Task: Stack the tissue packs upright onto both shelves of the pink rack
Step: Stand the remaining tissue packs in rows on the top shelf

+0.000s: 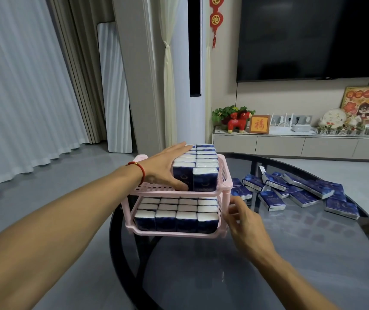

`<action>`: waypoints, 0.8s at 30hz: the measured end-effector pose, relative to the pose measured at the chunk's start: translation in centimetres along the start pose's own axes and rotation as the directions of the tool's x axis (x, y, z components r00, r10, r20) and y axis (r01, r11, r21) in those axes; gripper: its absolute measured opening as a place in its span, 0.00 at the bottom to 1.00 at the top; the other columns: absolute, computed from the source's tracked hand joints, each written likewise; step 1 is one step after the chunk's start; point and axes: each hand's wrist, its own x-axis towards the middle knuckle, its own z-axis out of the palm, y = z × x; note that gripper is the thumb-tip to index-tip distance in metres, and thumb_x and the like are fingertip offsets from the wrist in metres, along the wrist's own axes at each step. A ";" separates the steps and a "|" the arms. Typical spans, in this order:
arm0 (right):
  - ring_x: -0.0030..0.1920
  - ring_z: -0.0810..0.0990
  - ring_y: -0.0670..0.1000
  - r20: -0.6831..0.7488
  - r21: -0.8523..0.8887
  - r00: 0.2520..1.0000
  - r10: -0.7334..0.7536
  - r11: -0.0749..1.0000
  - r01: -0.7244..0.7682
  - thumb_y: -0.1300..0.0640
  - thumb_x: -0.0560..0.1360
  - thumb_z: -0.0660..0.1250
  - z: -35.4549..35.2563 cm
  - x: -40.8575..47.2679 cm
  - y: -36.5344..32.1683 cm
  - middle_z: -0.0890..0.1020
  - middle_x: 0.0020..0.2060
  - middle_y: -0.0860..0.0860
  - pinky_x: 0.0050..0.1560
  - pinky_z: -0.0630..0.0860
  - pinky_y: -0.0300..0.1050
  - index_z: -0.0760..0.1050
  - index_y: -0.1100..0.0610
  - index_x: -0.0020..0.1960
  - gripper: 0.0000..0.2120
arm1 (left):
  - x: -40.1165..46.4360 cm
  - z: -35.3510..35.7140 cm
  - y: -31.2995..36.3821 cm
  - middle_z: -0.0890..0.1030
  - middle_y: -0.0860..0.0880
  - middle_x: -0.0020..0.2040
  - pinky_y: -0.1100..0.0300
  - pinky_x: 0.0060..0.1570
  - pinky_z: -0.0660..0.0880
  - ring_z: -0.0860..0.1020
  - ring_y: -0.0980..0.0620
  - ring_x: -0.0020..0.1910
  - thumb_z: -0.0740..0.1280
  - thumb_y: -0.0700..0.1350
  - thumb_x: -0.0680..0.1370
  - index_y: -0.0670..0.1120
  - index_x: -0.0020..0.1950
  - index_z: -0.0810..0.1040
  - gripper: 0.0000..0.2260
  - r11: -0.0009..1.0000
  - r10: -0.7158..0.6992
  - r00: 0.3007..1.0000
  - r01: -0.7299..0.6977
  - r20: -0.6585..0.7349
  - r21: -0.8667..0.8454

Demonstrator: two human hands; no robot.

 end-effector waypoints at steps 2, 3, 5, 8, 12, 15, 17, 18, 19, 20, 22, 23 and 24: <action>0.52 0.77 0.46 0.011 0.006 1.000 0.012 1.000 -0.012 0.54 0.82 0.65 0.1 0.1 0.1 0.80 0.60 0.49 0.37 0.77 0.34 0.67 0.45 0.57 0.09 | 0.0 -0.1 -0.1 0.45 0.54 0.84 0.54 0.78 0.43 0.44 0.55 0.82 0.80 0.60 0.68 0.55 0.84 0.45 0.56 1.000 0.009 1.000 -0.009 0.012 0.001; 0.53 0.77 0.46 0.013 0.009 1.000 0.016 1.000 -0.017 0.54 0.82 0.65 0.1 0.1 0.2 0.80 0.61 0.49 0.39 0.77 0.35 0.67 0.44 0.58 0.10 | 0.0 -0.1 -0.1 0.45 0.54 0.84 0.54 0.78 0.43 0.44 0.55 0.82 0.80 0.60 0.68 0.56 0.84 0.45 0.57 1.000 0.012 1.000 -0.011 0.017 -0.002; 0.54 0.79 0.45 -0.016 0.033 1.000 -0.001 0.999 0.002 0.52 0.81 0.68 0.0 -0.2 -0.2 0.80 0.60 0.46 0.47 0.79 0.37 0.67 0.44 0.60 0.12 | 0.0 -0.1 -0.3 0.44 0.54 0.84 0.51 0.80 0.44 0.44 0.55 0.82 0.80 0.62 0.67 0.56 0.84 0.44 0.58 1.000 0.007 1.000 -0.006 0.025 -0.024; 0.62 0.74 0.44 -0.246 0.001 0.957 -0.153 0.987 0.158 0.49 0.77 0.70 -1.1 -0.2 -2.1 0.73 0.64 0.45 0.62 0.73 0.42 0.65 0.47 0.72 0.26 | 0.1 0.2 -0.5 0.43 0.55 0.84 0.45 0.81 0.46 0.44 0.54 0.82 0.79 0.66 0.64 0.57 0.83 0.43 0.60 0.999 0.000 1.000 0.002 0.029 -0.046; 0.77 0.59 0.45 -0.147 -0.098 0.926 -0.347 0.937 0.336 0.42 0.78 0.67 -3.0 2.1 -6.7 0.58 0.80 0.46 0.75 0.57 0.48 0.55 0.46 0.81 0.37 | 0.0 0.7 -0.6 0.43 0.56 0.84 0.48 0.81 0.49 0.45 0.55 0.82 0.80 0.61 0.66 0.57 0.84 0.45 0.58 0.995 0.003 1.000 -0.004 -0.005 -0.099; 0.78 0.61 0.50 -0.046 -0.160 0.956 -0.290 0.947 0.280 0.42 0.80 0.65 -3.0 3.7 -8.2 0.61 0.81 0.50 0.76 0.60 0.48 0.61 0.51 0.80 0.33 | -0.1 1.4 -0.9 0.46 0.61 0.82 0.47 0.81 0.55 0.51 0.54 0.82 0.82 0.59 0.64 0.58 0.83 0.48 0.57 0.980 -0.011 0.999 0.003 -0.038 -0.199; 0.71 0.71 0.51 -0.071 -0.145 0.958 -0.277 0.953 0.265 0.47 0.81 0.66 -3.0 3.7 -8.7 0.70 0.76 0.52 0.67 0.68 0.41 0.68 0.55 0.76 0.26 | -0.1 1.8 -1.2 0.48 0.64 0.81 0.48 0.79 0.60 0.55 0.55 0.81 0.83 0.57 0.64 0.60 0.82 0.51 0.56 0.964 -0.011 0.998 -0.005 -0.058 -0.265; 0.64 0.76 0.51 -0.082 -0.143 0.957 -0.278 0.953 0.265 0.48 0.82 0.66 -3.0 3.6 -8.8 0.72 0.73 0.52 0.60 0.69 0.38 0.70 0.56 0.74 0.24 | -0.1 1.9 -1.3 0.48 0.65 0.81 0.48 0.79 0.60 0.56 0.55 0.80 0.83 0.57 0.64 0.61 0.82 0.51 0.56 0.960 -0.006 0.998 -0.012 -0.063 -0.281; 0.56 0.78 0.51 -0.085 -0.151 0.956 -0.280 0.952 0.266 0.49 0.82 0.66 -3.0 3.4 -8.9 0.74 0.71 0.52 0.55 0.68 0.39 0.70 0.56 0.73 0.22 | -0.1 1.9 -1.3 0.48 0.65 0.81 0.49 0.79 0.60 0.56 0.55 0.80 0.83 0.56 0.64 0.61 0.82 0.51 0.55 0.959 -0.003 0.998 -0.015 -0.063 -0.283; 0.51 0.78 0.51 -0.081 -0.159 0.956 -0.281 0.951 0.266 0.49 0.82 0.66 -3.0 3.4 -8.9 0.74 0.70 0.53 0.52 0.67 0.41 0.70 0.56 0.72 0.21 | -0.2 1.9 -1.3 0.47 0.65 0.81 0.51 0.79 0.60 0.55 0.56 0.80 0.83 0.56 0.64 0.60 0.82 0.51 0.55 0.959 -0.002 0.998 -0.015 -0.061 -0.282; 0.48 0.79 0.52 -0.074 -0.159 0.957 -0.280 0.951 0.265 0.50 0.82 0.65 -2.9 3.6 -8.8 0.74 0.70 0.54 0.50 0.67 0.45 0.69 0.56 0.71 0.20 | -0.2 1.7 -1.3 0.46 0.65 0.81 0.52 0.80 0.58 0.54 0.58 0.80 0.82 0.57 0.64 0.60 0.83 0.50 0.56 0.964 -0.006 0.999 -0.006 -0.045 -0.266; 0.49 0.79 0.53 -0.073 -0.158 0.955 -0.286 0.949 0.272 0.50 0.82 0.65 -2.9 3.7 -8.7 0.73 0.70 0.54 0.51 0.68 0.46 0.69 0.56 0.71 0.20 | -0.2 1.6 -1.3 0.46 0.65 0.81 0.51 0.80 0.57 0.53 0.57 0.80 0.82 0.58 0.64 0.60 0.83 0.49 0.56 0.968 -0.006 0.999 -0.003 -0.036 -0.251; 0.52 0.80 0.53 -0.069 -0.149 0.954 -0.291 0.949 0.278 0.50 0.82 0.66 -2.9 3.7 -8.5 0.73 0.71 0.53 0.53 0.69 0.45 0.68 0.55 0.72 0.21 | -0.1 1.4 -1.4 0.45 0.64 0.81 0.51 0.80 0.57 0.52 0.57 0.81 0.82 0.58 0.64 0.60 0.83 0.48 0.57 0.972 -0.003 1.000 -0.003 -0.025 -0.235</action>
